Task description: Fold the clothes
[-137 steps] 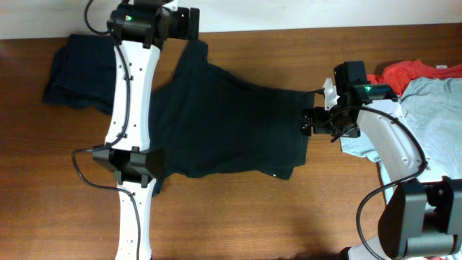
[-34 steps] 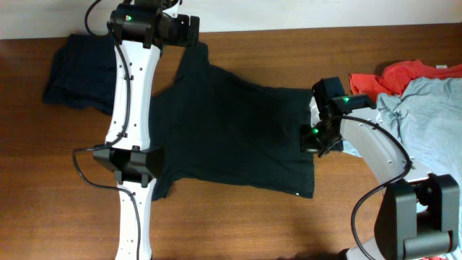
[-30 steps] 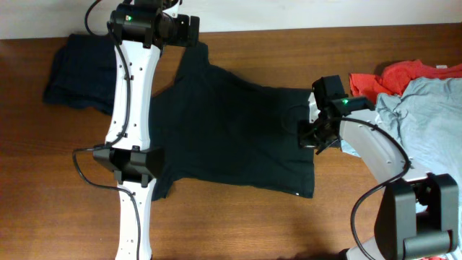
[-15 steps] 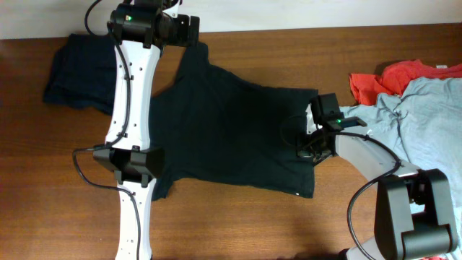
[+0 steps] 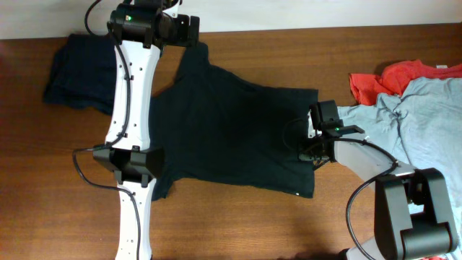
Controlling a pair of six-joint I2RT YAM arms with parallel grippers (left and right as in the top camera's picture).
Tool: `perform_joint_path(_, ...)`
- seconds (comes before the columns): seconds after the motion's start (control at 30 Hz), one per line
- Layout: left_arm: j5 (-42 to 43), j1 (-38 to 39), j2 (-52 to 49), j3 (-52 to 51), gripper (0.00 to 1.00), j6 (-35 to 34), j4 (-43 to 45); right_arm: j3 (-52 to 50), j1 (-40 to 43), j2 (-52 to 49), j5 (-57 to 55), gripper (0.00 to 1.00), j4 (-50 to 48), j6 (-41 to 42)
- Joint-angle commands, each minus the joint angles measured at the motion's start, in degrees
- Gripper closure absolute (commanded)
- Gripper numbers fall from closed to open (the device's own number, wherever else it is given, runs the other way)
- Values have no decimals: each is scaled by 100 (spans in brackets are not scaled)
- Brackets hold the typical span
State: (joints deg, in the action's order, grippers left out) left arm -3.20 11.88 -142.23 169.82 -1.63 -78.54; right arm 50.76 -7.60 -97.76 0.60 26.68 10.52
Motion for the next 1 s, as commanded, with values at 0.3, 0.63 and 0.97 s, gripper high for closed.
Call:
perform_joint_path(0.3, 44, 11, -24, 4, 1, -72, -4, -37, -20, -15, -905, 95, 9, 24)
perform_joint_path(0.63, 44, 11, -26, 4, 1, -72, -4, -37, -15, -15, -1401, 94, 9, 24)
perform_joint_path(0.97, 44, 11, -24, 4, 1, -72, -4, -37, -15, -15, -2164, 94, -11, 26)
